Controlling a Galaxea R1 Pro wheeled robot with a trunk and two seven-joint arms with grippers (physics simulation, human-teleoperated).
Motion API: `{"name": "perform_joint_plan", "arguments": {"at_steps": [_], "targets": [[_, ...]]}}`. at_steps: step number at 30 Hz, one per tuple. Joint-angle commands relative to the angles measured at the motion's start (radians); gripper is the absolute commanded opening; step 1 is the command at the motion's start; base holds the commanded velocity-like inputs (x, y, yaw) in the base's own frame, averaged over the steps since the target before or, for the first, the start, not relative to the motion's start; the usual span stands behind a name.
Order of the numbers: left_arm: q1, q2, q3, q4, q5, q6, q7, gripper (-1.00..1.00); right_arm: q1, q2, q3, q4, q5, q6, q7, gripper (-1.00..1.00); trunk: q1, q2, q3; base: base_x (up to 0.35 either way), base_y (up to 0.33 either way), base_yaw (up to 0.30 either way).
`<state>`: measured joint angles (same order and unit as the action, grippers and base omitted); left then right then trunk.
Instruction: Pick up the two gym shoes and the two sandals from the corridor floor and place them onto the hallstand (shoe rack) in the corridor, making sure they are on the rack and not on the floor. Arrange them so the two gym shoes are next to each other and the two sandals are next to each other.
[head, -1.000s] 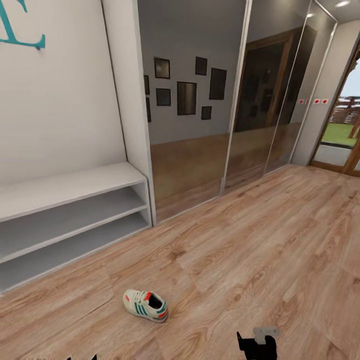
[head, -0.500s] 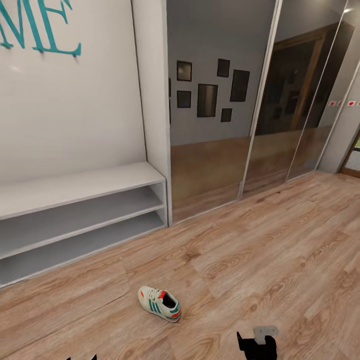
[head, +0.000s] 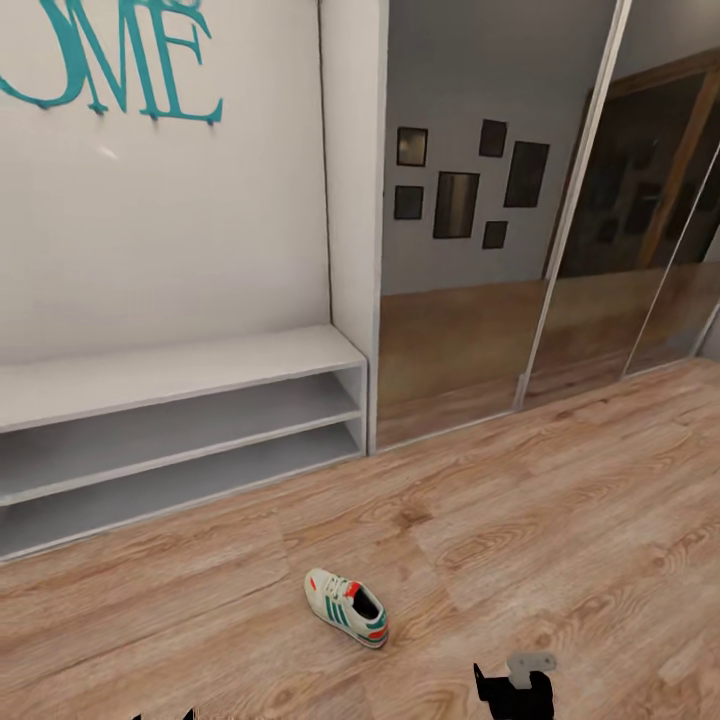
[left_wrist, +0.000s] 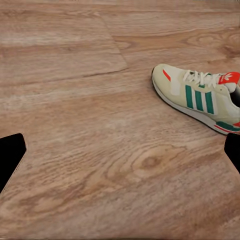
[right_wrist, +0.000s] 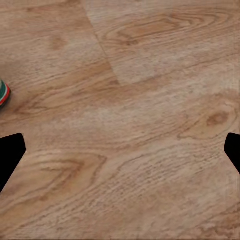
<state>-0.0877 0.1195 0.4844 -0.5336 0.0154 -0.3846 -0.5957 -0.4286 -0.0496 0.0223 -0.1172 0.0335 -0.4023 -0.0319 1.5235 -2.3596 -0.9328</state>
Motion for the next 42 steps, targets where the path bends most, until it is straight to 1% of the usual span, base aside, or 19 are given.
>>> {"name": "perform_joint_plan", "arguments": {"at_steps": [1,14,27,42], "targets": [[-0.001,-0.001,0.005,0.001,0.002,0.0,-0.009,1.0,0.0,0.0,0.002,0.001,0.003,-0.003,-0.003,1.0,0.0,0.0,0.0,0.0,0.0,0.246],[-0.001,0.0,0.006,0.001,0.002,0.0,-0.009,1.0,-0.001,0.0,0.002,0.001,0.004,-0.003,-0.003,1.0,0.0,0.0,0.009,0.0,0.0,0.246],[-0.001,-0.001,0.031,0.001,0.003,-0.002,-0.009,1.0,-0.001,0.0,0.002,0.001,0.003,-0.003,-0.002,1.0,0.0,0.0,0.017,0.0,0.0,0.246],[-0.001,-0.001,0.033,0.001,0.003,-0.002,-0.01,1.0,0.0,0.0,0.002,0.001,0.003,-0.003,-0.002,1.0,0.0,0.0,0.028,0.0,0.0,0.246]]}}
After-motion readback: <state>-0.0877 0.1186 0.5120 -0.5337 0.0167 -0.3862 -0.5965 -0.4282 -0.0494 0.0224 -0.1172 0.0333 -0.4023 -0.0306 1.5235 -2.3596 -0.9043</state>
